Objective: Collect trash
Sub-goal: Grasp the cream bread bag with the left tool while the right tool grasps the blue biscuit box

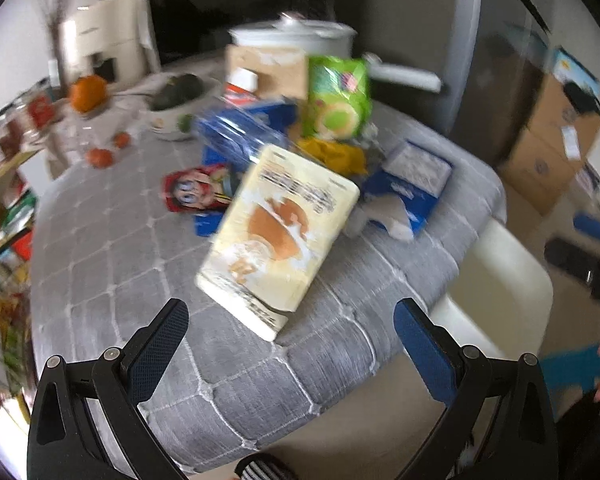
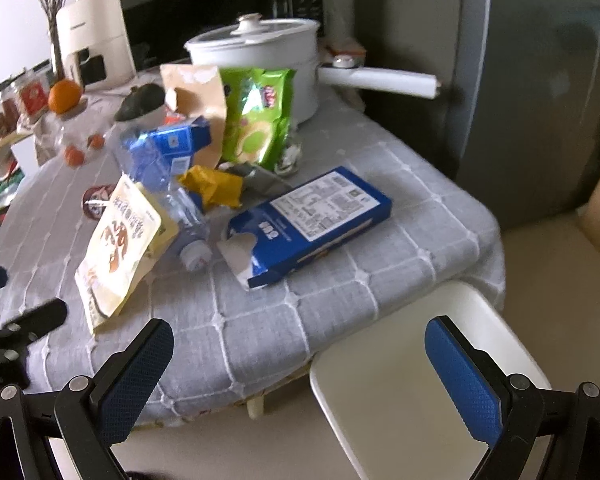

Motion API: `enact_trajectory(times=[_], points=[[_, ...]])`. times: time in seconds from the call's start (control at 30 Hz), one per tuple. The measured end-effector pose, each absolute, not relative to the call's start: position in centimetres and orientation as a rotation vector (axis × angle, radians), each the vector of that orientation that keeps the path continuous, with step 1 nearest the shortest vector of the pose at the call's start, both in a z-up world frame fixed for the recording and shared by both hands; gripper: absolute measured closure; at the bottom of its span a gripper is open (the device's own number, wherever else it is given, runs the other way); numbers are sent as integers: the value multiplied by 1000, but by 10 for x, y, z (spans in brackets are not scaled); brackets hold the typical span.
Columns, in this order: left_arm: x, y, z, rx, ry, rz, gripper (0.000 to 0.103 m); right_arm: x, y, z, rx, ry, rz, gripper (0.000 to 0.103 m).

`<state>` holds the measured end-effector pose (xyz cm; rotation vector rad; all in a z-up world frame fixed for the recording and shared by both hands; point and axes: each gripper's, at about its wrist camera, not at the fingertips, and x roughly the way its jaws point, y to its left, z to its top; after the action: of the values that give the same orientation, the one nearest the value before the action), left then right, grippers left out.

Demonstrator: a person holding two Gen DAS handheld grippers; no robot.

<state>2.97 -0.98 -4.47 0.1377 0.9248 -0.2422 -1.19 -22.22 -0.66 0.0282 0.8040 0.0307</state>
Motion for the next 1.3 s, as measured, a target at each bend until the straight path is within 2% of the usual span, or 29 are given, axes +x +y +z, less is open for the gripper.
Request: enact_trajectory(times=[0.13,0.27,0.53,0.6,0.7,0.77,0.9,0.97,1.23,1.3], points=[[54,-25,-63,197,1035,-324,0,5,-222,1,32,844,62,0],[84,-29,-79,203,1060,-281,0,28,-232,-5,87,876,74,0],[109,-53,-104,427,980,-193,0,55,-260,-46,110,987,18,0],[110,-62,-114,499,969,-160,5,61,-267,-48,120,984,3,0],[113,-66,-120,541,961,-122,23,65,-275,-52,153,996,-4,0],[112,-65,-120,545,964,-110,41,66,-277,-52,165,997,-9,0],[115,-59,-112,476,993,-165,54,65,-277,-49,156,980,-23,0],[116,-51,-106,421,1003,-191,64,66,-277,-48,142,970,-47,0],[111,-11,-75,186,978,-266,86,84,-285,-66,262,998,-84,0],[109,-2,-66,117,968,-279,87,91,-285,-71,326,1004,-78,0]])
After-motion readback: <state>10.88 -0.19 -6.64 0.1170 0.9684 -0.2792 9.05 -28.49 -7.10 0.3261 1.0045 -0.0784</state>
